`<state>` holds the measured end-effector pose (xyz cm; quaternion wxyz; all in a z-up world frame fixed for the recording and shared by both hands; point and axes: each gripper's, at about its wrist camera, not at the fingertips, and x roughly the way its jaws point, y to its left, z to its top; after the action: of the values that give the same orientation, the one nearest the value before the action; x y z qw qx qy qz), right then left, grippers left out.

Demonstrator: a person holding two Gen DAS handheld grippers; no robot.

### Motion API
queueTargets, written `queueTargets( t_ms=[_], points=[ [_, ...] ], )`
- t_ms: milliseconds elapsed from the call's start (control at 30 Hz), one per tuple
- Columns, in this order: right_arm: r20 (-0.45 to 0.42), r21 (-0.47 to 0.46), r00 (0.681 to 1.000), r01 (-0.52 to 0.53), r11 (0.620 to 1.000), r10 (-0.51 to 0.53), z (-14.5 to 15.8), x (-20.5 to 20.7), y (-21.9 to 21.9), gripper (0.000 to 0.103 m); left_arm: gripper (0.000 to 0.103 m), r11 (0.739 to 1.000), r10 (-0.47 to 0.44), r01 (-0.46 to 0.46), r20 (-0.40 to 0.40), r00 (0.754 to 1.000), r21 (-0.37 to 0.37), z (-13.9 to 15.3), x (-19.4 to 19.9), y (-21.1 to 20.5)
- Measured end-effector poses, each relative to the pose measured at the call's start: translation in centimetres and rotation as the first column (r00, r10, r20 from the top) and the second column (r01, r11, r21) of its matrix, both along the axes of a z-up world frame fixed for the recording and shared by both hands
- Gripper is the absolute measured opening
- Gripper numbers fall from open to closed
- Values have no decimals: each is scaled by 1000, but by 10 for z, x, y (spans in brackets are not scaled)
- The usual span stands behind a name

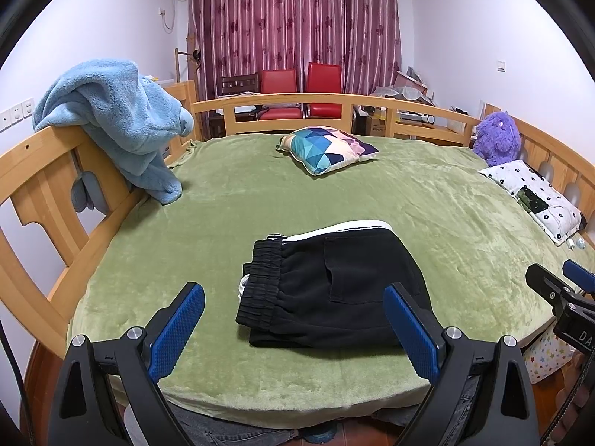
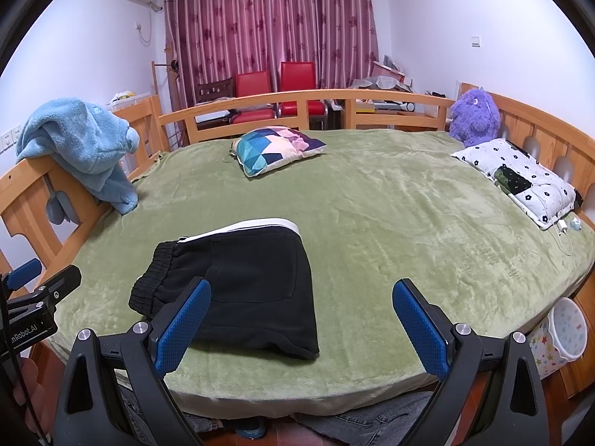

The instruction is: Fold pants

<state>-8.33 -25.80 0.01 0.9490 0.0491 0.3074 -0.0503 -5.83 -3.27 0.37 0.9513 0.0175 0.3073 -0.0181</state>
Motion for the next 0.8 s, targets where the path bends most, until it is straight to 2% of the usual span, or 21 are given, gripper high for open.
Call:
queueTargets(
  t_ms=[800],
  points=[
    [18, -13, 1000, -3, 1000, 4, 6, 0, 16, 97, 98, 1000, 13, -13, 12, 1000, 5, 2, 3, -2]
  ],
)
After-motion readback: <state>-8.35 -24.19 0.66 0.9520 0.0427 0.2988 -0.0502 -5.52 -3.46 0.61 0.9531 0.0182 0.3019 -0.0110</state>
